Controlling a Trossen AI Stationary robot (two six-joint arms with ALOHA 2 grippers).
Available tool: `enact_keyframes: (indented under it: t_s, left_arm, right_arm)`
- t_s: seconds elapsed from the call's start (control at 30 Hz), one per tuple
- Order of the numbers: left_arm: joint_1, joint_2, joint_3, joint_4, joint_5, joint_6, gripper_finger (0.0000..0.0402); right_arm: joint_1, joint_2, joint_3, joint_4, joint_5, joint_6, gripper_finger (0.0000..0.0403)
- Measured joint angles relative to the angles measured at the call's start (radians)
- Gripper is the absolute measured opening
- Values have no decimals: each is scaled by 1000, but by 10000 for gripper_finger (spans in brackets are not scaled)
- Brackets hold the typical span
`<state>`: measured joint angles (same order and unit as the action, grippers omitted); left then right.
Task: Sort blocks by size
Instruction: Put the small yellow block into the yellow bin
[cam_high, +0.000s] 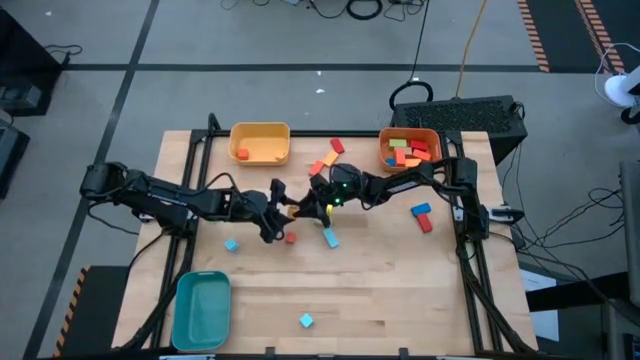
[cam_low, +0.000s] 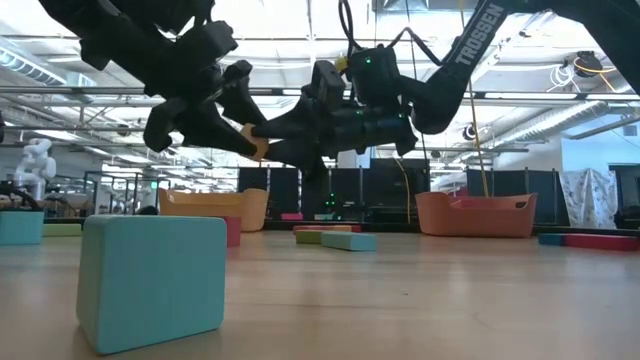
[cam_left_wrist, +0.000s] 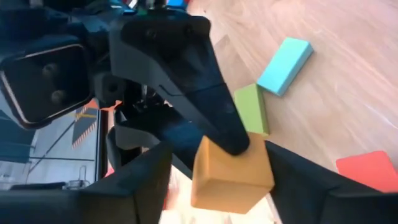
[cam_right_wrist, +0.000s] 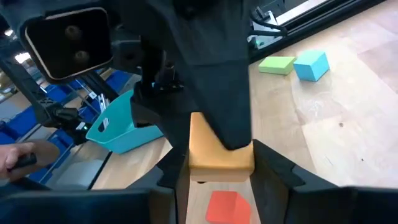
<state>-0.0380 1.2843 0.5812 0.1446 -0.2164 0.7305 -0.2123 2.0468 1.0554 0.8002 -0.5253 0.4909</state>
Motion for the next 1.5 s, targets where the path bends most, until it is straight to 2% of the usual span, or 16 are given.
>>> enact_keyframes:
  t_s: [0.23, 0.4, 0.6, 0.73, 0.87, 1.07, 1.3, 1.5]
  left_arm:
    - [-1, 0, 0, -6, -4, 26, 144]
    - [-1, 0, 0, -5, -39, 22, 141]
    - [52, -7, 2, -19, -175, -35, 140]
    - [133, -16, 9, -94, -195, -115, 140]
    - [240, -17, 9, -157, -192, -192, 139]
    - [436, -17, 9, -150, -176, -277, 139]
    - [638, 17, 9, -118, 3, -307, 139]
    - [740, 54, 9, -85, 9, -393, 139]
  right_arm:
    - [-1, 0, 0, 20, -5, 40, 111]
    - [-4, 0, 0, 21, 3, 74, 118]
    - [-16, 1, 0, 7, 86, 28, 247]
    - [-14, 1, -3, -48, 221, -32, 292]
    - [-10, 1, -4, -123, 261, -72, 297]
    - [28, 1, -4, -153, 265, -133, 297]
    - [79, 1, -3, -185, 232, -253, 298]
    - [110, 10, 12, -228, 267, -313, 299]
